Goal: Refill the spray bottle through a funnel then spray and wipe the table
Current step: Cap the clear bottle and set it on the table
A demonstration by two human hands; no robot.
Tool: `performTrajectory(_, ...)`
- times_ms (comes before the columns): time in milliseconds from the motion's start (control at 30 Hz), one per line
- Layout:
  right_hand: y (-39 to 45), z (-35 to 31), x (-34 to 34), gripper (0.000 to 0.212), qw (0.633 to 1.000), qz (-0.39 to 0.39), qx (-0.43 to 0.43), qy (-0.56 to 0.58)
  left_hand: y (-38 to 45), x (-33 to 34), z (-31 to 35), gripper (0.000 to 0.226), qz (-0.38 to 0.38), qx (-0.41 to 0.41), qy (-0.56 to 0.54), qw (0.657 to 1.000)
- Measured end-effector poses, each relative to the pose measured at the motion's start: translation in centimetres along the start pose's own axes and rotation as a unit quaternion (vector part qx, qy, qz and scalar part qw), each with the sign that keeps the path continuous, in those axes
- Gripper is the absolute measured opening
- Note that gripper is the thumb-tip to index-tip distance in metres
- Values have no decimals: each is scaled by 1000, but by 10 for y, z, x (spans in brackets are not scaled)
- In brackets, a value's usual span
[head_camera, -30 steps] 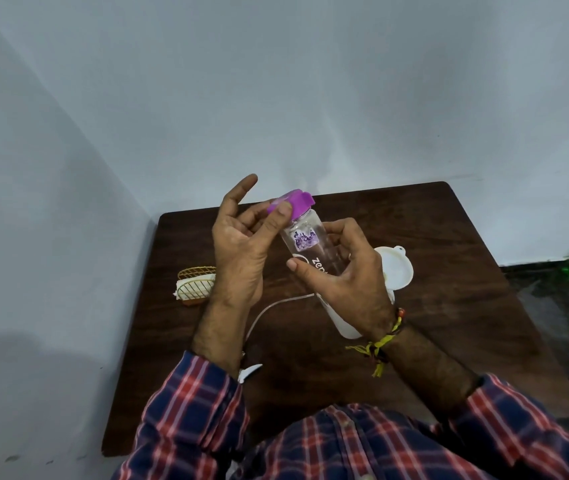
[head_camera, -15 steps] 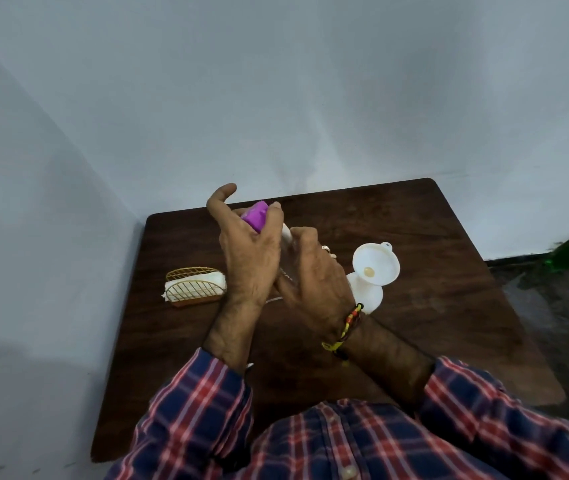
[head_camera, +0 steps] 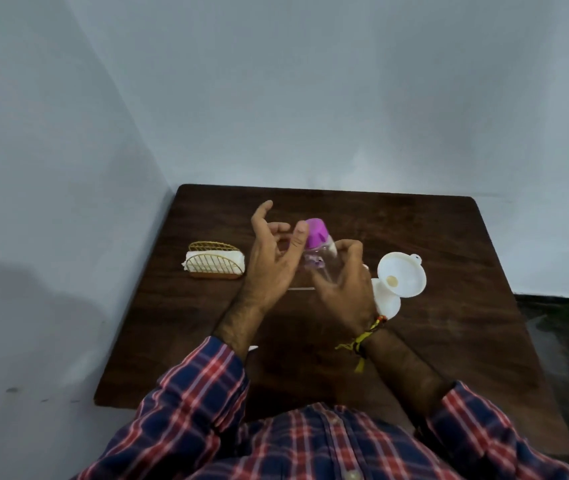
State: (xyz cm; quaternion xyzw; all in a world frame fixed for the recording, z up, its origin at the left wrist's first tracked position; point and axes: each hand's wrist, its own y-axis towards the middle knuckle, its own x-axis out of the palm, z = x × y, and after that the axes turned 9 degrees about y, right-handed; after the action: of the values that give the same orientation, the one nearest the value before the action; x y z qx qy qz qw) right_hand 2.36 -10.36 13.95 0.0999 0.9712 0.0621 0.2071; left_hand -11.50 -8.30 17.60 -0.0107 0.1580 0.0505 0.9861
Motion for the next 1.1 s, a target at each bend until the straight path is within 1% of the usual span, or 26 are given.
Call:
performTrajectory(67,0,9,1,56,1000,2,-3,28,3,-6,-23,60,67,-44,63,995)
performTrajectory(100,1,12,2,56,1000,1,-1,26,5,-11,-40,52,104,-75,98,987)
performTrajectory(167,6,13,5,53,999,-4,-11,44,9,-21,-75,45,136,-150,159,966)
performTrajectory(200,9,13,8,52,998,-5,-20,51,11,-26,-94,44,128,-186,193,955)
performTrajectory(267,16,11,15,54,998,0,-25,59,13,-36,-128,47,85,-250,257,930)
performTrajectory(367,27,5,30,57,997,-7,-12,69,17,-55,-166,66,18,-309,341,888)
performTrajectory(467,42,4,49,61,997,-14,-6,74,21,-75,-192,87,-35,-332,400,853)
performTrajectory(533,54,4,67,63,997,-16,-3,79,20,-84,-203,100,-68,-344,415,840)
performTrajectory(633,75,3,95,61,997,-14,8,75,22,-89,-211,116,-103,-331,452,822)
performTrajectory(767,111,1,140,58,996,-17,21,81,38,-93,-215,123,-135,-351,435,818)
performTrajectory(1000,188,-6,230,57,994,-11,46,94,51,-96,-216,124,-180,-378,433,799)
performTrajectory(1100,207,-4,258,59,994,-19,51,93,54,-97,-218,125,-194,-389,426,794)
